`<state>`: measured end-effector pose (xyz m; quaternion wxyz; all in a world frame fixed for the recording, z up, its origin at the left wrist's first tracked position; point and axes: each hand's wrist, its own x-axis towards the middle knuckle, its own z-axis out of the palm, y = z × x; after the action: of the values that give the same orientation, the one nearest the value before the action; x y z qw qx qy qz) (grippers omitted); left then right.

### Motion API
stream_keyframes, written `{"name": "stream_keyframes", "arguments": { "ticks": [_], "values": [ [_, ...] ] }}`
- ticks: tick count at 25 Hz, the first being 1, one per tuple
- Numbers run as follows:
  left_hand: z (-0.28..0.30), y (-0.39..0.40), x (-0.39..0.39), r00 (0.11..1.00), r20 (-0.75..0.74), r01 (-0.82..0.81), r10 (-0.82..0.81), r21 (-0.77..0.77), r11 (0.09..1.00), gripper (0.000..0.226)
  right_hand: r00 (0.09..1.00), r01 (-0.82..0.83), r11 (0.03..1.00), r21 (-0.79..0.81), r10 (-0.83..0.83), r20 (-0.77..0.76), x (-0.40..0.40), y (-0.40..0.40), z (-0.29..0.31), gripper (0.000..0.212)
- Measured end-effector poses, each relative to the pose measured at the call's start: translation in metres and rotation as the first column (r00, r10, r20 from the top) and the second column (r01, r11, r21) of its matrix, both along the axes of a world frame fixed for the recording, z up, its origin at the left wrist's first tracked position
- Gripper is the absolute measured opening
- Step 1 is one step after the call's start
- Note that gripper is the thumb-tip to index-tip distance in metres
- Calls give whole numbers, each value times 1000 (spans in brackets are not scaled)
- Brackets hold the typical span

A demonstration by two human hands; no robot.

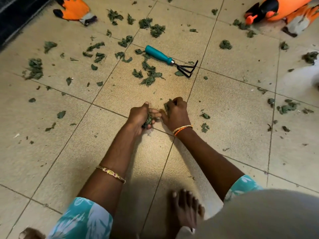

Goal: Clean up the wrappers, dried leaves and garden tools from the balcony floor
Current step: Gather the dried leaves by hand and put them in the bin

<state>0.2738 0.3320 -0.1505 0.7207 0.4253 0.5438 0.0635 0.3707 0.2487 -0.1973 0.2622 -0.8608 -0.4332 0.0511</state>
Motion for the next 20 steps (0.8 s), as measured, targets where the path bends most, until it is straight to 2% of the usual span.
{"name": "stream_keyframes", "arguments": {
  "ticks": [3, 5, 7, 9, 10, 11, 14, 15, 18, 20],
  "values": [
    [4, 4, 2, 998, 47, 30, -29, -22, 999, 42, 1000, 25, 998, 50, -25, 7, 5, 1, -2, 11],
    [1, 7, 3, 998, 45, 47, -47, 6, 999, 40, 996, 49, 994, 101, -42, -79, 11, 1, 2, 13],
    [-3, 8, 3, 995, 34, 89, -90, 50, 995, 40, 948, 151, 980, 128, -107, -299, 14, -2, 8, 14],
    [-4, 6, 4, 985, 46, 162, -165, 56, 985, 43, 808, 256, 954, 153, -125, -575, 4, -7, 21, 13],
    [-3, 3, 6, 977, 57, 204, -207, 46, 978, 44, 769, 279, 943, 184, -104, -631, -4, -9, 27, 12],
    [-2, 1, 9, 966, 58, 250, -252, 42, 967, 45, 792, 279, 939, 201, -107, -601, -12, -12, 30, 11],
    [-1, -8, 23, 934, -21, 357, -356, 81, 931, 42, 957, 142, 985, 101, -111, -269, -20, -20, 29, 22],
    [-3, -10, 28, 933, -44, 359, -356, 98, 928, 38, 967, 93, 994, 54, -77, -244, -17, -23, 28, 25],
    [-6, -9, 38, 957, -46, 288, -285, 118, 950, 29, 909, 83, 991, 107, -31, -415, 8, -43, 33, 31],
    [-6, -7, 45, 959, -14, 283, -283, 60, 957, 25, 950, 130, 987, 90, -98, -296, 39, -66, 28, 34]
  ]
}}
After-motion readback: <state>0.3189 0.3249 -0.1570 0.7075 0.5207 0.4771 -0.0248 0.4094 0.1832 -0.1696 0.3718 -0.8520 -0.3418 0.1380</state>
